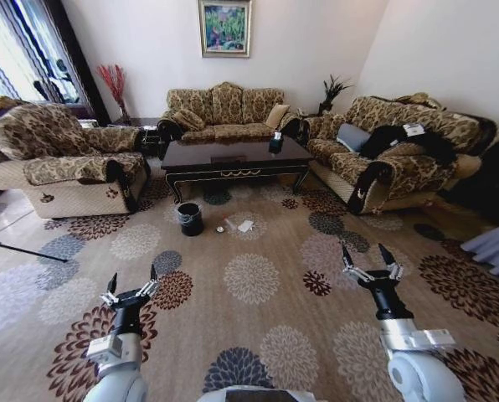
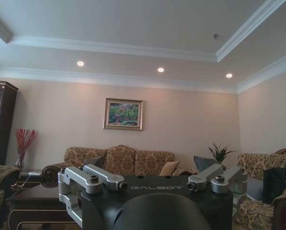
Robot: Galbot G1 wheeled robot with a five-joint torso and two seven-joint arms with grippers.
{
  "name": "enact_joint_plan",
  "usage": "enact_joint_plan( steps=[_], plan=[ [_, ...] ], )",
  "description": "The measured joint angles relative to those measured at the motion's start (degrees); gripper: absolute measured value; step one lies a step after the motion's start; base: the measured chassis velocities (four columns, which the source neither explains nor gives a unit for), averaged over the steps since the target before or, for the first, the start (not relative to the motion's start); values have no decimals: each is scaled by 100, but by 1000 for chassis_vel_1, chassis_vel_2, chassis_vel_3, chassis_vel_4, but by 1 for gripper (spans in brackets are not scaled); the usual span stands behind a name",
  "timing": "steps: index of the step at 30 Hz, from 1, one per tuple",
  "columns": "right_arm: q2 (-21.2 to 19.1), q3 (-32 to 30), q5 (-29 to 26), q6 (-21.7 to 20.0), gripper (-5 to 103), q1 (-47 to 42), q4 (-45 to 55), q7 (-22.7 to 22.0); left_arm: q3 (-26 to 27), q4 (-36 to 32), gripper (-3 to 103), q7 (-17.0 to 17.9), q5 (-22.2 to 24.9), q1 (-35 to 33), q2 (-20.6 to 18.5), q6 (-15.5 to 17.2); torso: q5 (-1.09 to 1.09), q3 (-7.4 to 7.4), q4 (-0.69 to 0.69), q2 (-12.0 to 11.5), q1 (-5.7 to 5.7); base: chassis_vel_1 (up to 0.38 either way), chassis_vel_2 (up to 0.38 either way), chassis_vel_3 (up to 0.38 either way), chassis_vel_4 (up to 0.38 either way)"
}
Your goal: Move to the front of the table and pick up the trash from the floor, then place it into the trash bin.
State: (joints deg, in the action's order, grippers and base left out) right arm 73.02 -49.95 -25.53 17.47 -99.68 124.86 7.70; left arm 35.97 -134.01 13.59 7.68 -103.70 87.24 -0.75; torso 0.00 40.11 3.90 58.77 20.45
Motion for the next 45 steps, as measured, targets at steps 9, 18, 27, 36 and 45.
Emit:
enact_joint_plan(
  steps=[9,18,27,36,45],
  plan=[
    [-129,57,-242,-77,100,117,-40,-110,119,66,100,-14,88,184,-1,132,0,-129,0,-238,-109,0,0,0,0],
    [-190,161,-496,-264,100,161,-31,-418,177,69,100,-75,155,241,-7,181,0,-267,-1,-477,-209,0,0,0,0],
    [-192,236,-607,-364,100,143,93,-564,208,47,100,-126,158,236,-32,136,0,-382,-1,-691,-308,0,0,0,0],
    [-178,203,-612,-295,100,78,117,-556,202,54,100,-207,42,233,-40,73,0,-517,-1,-931,-412,0,0,0,0],
    [-21,214,-322,-192,100,53,136,-548,238,5,100,-223,25,209,-55,69,0,-642,-1,-1153,-509,0,0,0,0]
  ],
)
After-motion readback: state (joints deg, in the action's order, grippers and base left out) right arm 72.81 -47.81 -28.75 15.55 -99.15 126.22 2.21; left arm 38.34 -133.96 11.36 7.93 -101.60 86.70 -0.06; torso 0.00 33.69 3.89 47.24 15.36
